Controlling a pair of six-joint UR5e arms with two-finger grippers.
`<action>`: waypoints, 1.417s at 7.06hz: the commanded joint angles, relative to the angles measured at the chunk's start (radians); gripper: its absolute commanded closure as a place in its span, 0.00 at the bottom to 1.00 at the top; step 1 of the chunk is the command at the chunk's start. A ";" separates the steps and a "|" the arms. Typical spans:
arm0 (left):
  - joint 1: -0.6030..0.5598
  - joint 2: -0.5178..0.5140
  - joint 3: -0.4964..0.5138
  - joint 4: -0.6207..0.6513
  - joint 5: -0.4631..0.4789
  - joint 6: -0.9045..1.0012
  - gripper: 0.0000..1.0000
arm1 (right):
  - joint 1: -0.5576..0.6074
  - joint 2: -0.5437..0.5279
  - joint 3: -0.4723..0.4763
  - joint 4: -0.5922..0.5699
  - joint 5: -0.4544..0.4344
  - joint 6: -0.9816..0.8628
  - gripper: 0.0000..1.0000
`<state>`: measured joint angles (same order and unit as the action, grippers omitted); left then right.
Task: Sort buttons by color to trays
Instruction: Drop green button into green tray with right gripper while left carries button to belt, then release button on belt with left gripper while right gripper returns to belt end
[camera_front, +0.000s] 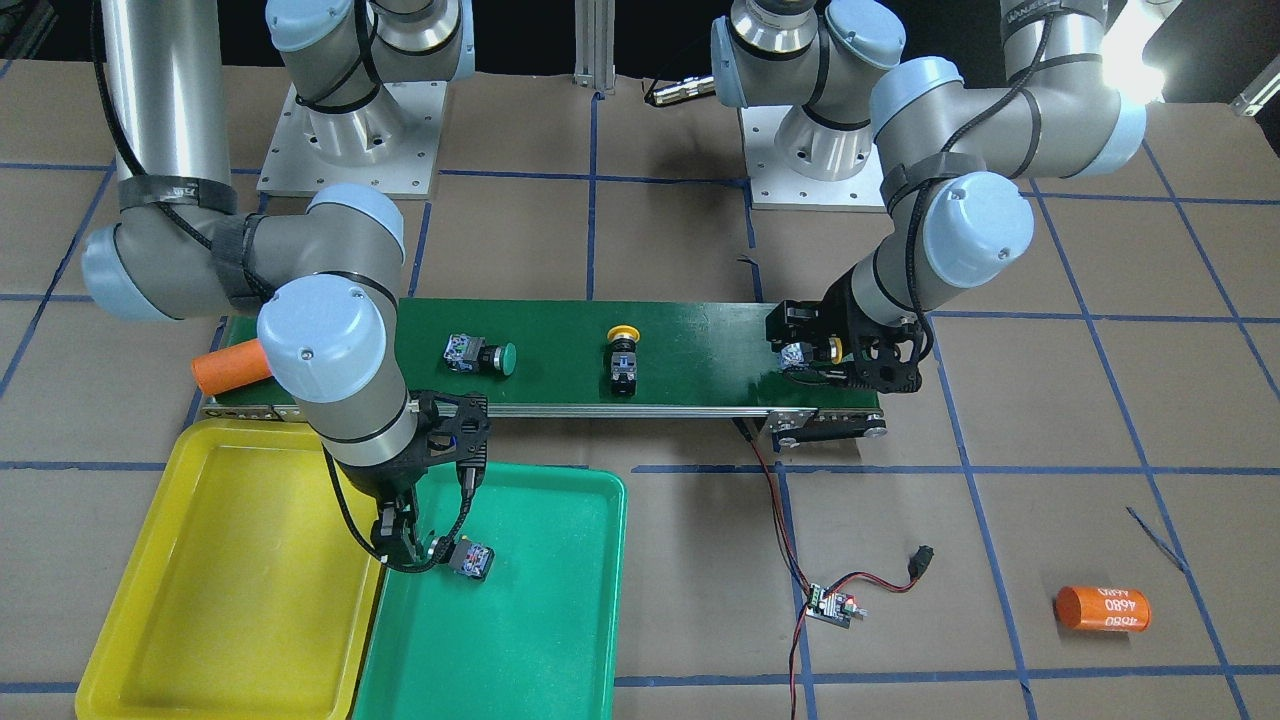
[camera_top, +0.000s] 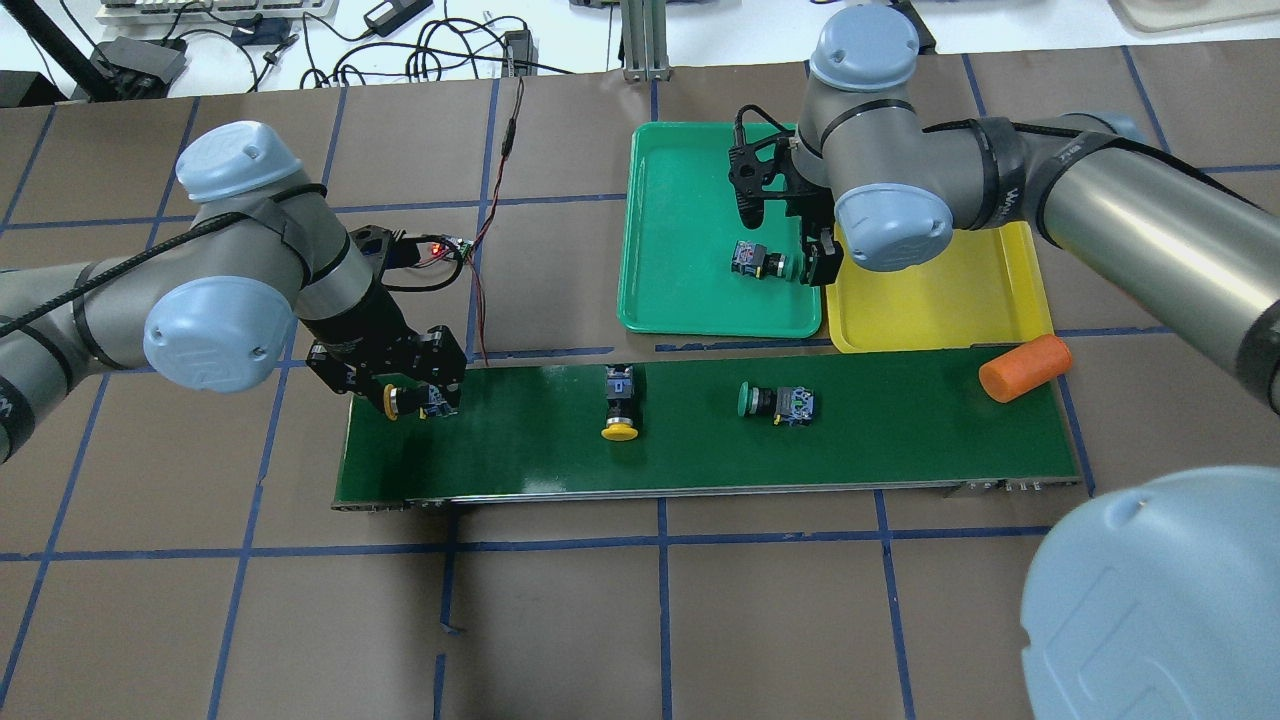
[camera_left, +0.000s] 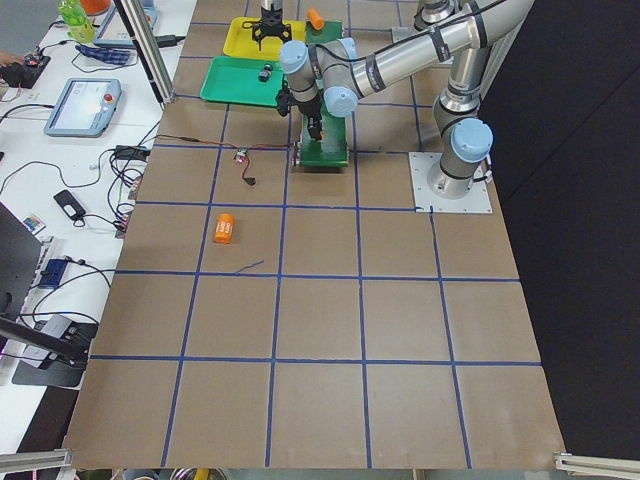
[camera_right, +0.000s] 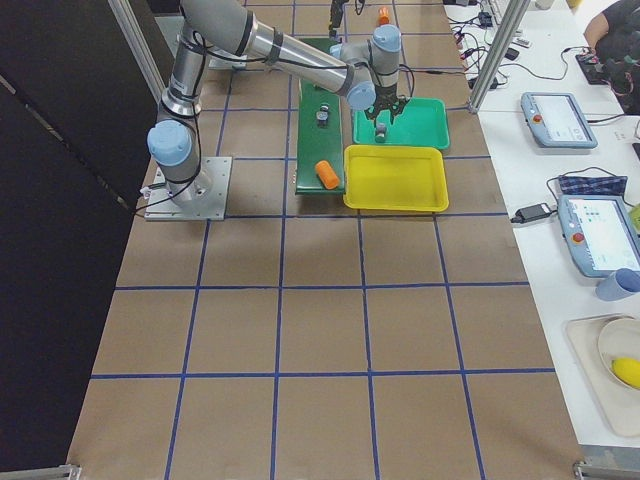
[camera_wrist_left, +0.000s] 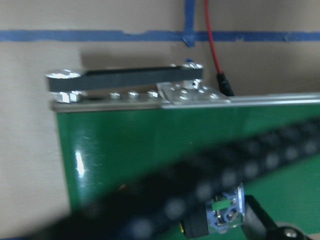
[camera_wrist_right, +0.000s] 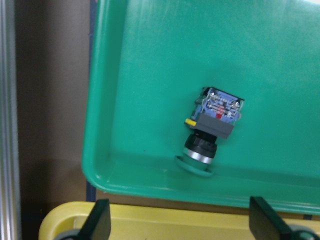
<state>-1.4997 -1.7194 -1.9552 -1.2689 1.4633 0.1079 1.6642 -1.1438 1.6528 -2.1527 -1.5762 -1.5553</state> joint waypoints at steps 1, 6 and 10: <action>-0.017 -0.017 -0.011 0.043 -0.003 -0.023 0.00 | -0.068 -0.118 0.112 0.077 0.001 -0.014 0.01; 0.163 -0.078 0.160 0.054 0.124 0.205 0.00 | -0.220 -0.390 0.527 -0.028 0.001 -0.093 0.00; 0.331 -0.432 0.581 0.105 0.123 0.328 0.00 | -0.218 -0.401 0.545 -0.056 0.002 -0.095 0.00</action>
<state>-1.1852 -2.0284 -1.5259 -1.1753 1.5843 0.4205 1.4469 -1.5428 2.1962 -2.2073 -1.5748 -1.6502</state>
